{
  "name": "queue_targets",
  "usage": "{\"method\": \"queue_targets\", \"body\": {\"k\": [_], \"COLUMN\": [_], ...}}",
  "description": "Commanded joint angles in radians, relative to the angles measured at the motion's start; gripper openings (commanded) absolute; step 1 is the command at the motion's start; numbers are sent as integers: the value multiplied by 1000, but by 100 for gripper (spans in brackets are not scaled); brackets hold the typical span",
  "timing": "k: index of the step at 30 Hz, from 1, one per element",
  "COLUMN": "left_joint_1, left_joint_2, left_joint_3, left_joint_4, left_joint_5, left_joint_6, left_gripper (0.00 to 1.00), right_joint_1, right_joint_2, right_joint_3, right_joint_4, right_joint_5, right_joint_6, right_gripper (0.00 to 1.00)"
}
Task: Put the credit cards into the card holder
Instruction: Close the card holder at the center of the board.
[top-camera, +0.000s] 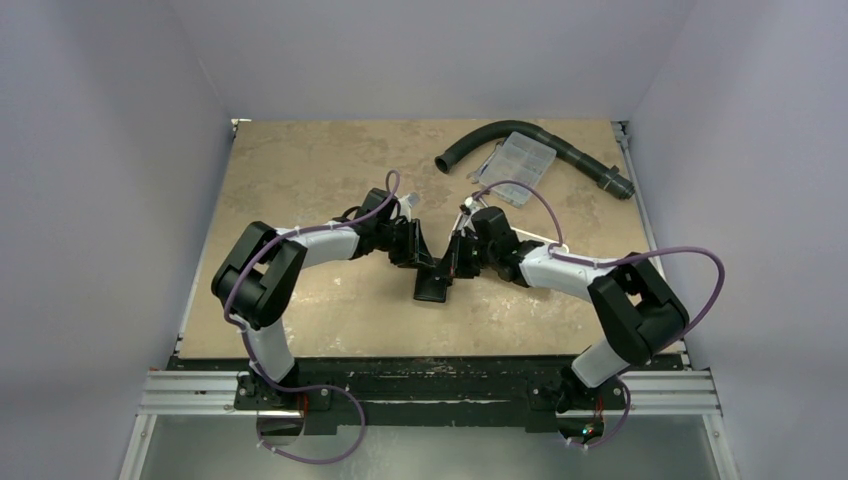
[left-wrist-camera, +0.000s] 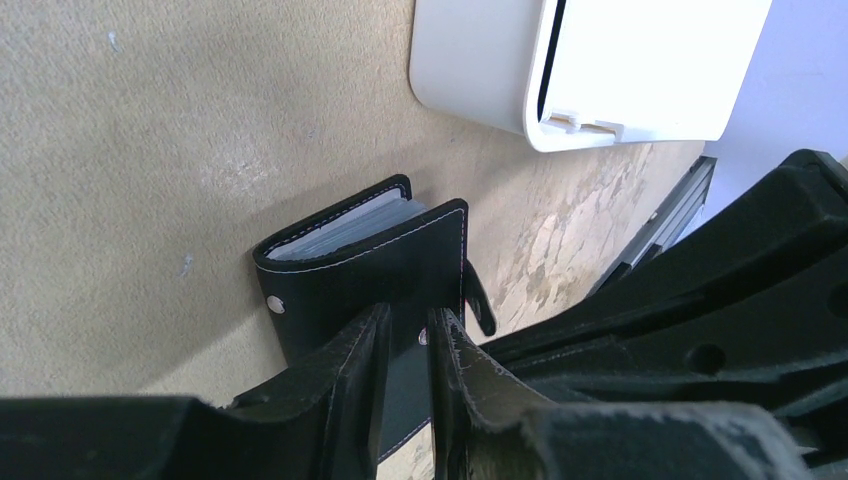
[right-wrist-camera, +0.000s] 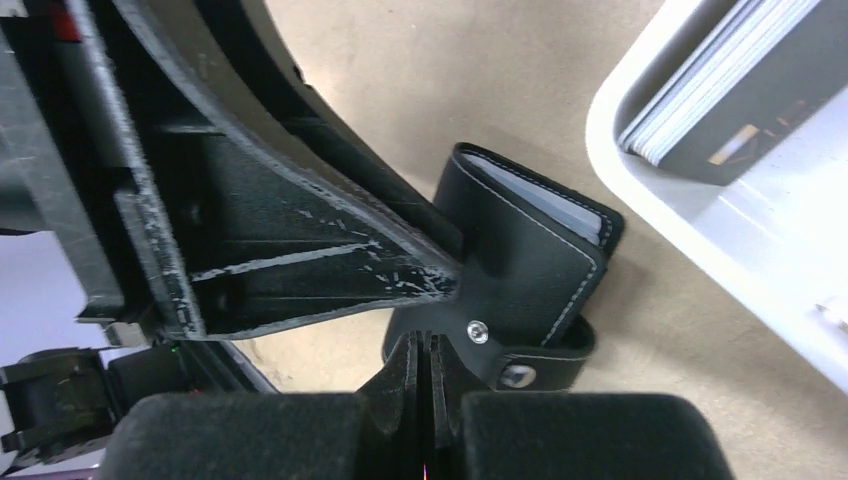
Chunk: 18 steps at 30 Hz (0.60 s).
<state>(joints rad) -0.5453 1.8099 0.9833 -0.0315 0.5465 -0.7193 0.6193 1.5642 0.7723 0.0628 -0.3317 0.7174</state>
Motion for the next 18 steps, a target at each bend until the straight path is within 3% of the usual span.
{"method": "queue_targets", "body": {"k": [1, 7, 10, 12, 15, 18], "left_joint_1": [-11, -10, -9, -10, -10, -9], "left_joint_2": [25, 23, 20, 17, 9, -20], "left_joint_3": [-25, -26, -26, -24, -20, -12], "left_joint_4": [-2, -4, -4, -8, -9, -12], "left_joint_5": [9, 9, 3, 5, 16, 21], "left_joint_6": [3, 2, 4, 4, 3, 12], "left_gripper": [25, 24, 25, 27, 33, 40], "right_joint_1": [-5, -14, 4, 25, 29, 29], "right_joint_2": [-6, -36, -101, -134, -165, -167], "right_joint_3": [-21, -14, 55, 106, 123, 118], "right_joint_4": [107, 66, -166, -279, -334, -335], "right_joint_5": [-57, -57, 131, 233, 269, 274], "right_joint_6": [27, 0, -90, -127, -151, -160], "right_gripper": [0, 0, 1, 15, 32, 42]}}
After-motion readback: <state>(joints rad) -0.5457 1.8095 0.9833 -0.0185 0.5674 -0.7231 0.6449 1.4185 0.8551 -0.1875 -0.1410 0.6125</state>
